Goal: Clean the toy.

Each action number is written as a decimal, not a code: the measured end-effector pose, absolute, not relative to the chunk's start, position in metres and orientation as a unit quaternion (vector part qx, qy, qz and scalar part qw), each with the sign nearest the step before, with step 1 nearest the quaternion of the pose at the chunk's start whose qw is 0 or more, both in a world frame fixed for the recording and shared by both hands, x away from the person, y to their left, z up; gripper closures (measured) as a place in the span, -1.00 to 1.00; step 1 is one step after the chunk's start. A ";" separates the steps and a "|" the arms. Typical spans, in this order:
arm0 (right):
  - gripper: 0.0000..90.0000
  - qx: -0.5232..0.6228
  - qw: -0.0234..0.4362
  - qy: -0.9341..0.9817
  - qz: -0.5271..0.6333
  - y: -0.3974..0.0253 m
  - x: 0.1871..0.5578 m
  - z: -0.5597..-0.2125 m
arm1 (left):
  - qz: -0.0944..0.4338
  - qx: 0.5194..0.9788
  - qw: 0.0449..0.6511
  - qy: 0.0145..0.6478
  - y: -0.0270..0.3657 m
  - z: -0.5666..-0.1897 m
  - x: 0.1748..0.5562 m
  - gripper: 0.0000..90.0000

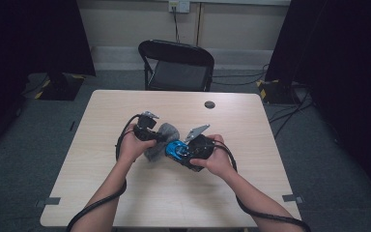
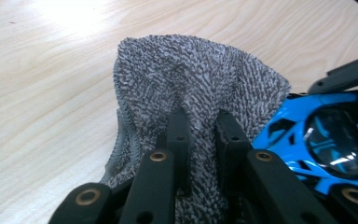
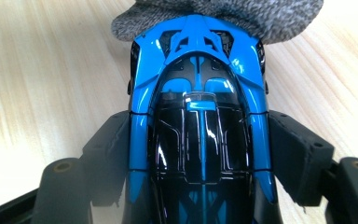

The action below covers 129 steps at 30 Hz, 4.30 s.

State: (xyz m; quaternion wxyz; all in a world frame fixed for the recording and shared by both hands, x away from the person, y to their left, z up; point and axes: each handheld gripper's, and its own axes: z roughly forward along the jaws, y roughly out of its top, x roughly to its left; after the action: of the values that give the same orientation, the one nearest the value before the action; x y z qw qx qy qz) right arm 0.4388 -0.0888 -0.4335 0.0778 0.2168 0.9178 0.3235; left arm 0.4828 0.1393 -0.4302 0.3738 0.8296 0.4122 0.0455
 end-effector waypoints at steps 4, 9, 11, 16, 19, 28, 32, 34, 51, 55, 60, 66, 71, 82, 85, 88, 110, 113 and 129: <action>-0.37 0.220 0.079 0.917 0.323 -0.091 0.440 -0.434 | 0.045 0.832 0.369 0.411 0.142 -0.430 0.481 0.75; -0.37 0.231 0.081 0.914 0.322 -0.093 0.443 -0.434 | 0.047 0.832 0.370 0.411 0.147 -0.430 0.478 0.75; -0.37 0.236 0.083 0.914 0.320 -0.095 0.445 -0.434 | 0.047 0.834 0.369 0.408 0.148 -0.429 0.475 0.75; -0.37 0.246 0.087 0.912 0.315 -0.099 0.450 -0.435 | 0.042 0.833 0.374 0.406 0.150 -0.427 0.470 0.75; -0.37 0.251 0.089 0.912 0.313 -0.101 0.453 -0.435 | 0.041 0.832 0.379 0.403 0.150 -0.427 0.467 0.75; -0.37 0.276 0.096 0.905 0.308 -0.109 0.465 -0.433 | 0.026 0.842 0.383 0.379 0.145 -0.427 0.451 0.75; -0.37 0.287 0.096 0.898 0.319 -0.115 0.468 -0.430 | 0.057 0.835 0.366 0.407 0.157 -0.431 0.452 0.75; -0.37 0.290 0.093 0.895 0.326 -0.117 0.468 -0.427 | 0.067 0.824 0.361 0.432 0.165 -0.435 0.456 0.75; -0.37 0.270 0.084 0.898 0.337 -0.097 0.466 -0.415 | 0.047 0.830 0.390 0.395 0.129 -0.442 0.457 0.74; -0.37 0.275 0.085 0.897 0.335 -0.094 0.470 -0.414 | 0.042 0.835 0.392 0.384 0.120 -0.444 0.453 0.74; -0.37 0.281 0.084 0.896 0.332 -0.089 0.474 -0.416 | 0.036 0.839 0.393 0.375 0.109 -0.447 0.449 0.74; -0.37 0.296 0.082 0.893 0.330 -0.087 0.480 -0.420 | 0.023 0.840 0.397 0.370 0.100 -0.452 0.445 0.74; -0.37 0.309 0.078 0.888 0.332 -0.085 0.485 -0.422 | 0.014 0.847 0.395 0.355 0.090 -0.454 0.441 0.74; -0.37 0.331 0.079 0.879 0.333 -0.090 0.493 -0.422 | -0.019 0.855 0.396 0.335 0.075 -0.459 0.435 0.74; -0.37 0.333 0.078 0.877 0.337 -0.093 0.494 -0.422 | -0.019 0.857 0.390 0.338 0.078 -0.457 0.434 0.74; -0.37 0.334 0.078 0.875 0.341 -0.097 0.493 -0.419 | 0.000 0.859 0.380 0.343 0.087 -0.454 0.437 0.74; -0.37 0.294 0.073 0.890 0.342 -0.103 0.467 -0.419 | 0.064 0.823 0.367 0.428 0.143 -0.449 0.477 0.74; -0.37 0.294 0.072 0.890 0.341 -0.103 0.467 -0.421 | 0.063 0.835 0.350 0.420 0.138 -0.458 0.476 0.72; -0.37 0.300 0.071 0.889 0.338 -0.106 0.468 -0.429 | 0.089 0.845 0.372 0.373 0.164 -0.456 0.460 0.05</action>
State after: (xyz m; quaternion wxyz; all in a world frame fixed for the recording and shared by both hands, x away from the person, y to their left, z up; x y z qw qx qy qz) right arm 0.4675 -0.1061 -0.4289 0.0708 0.3001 0.8894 0.3376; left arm 0.4605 0.1637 -0.4557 0.3718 0.8452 0.3734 0.0890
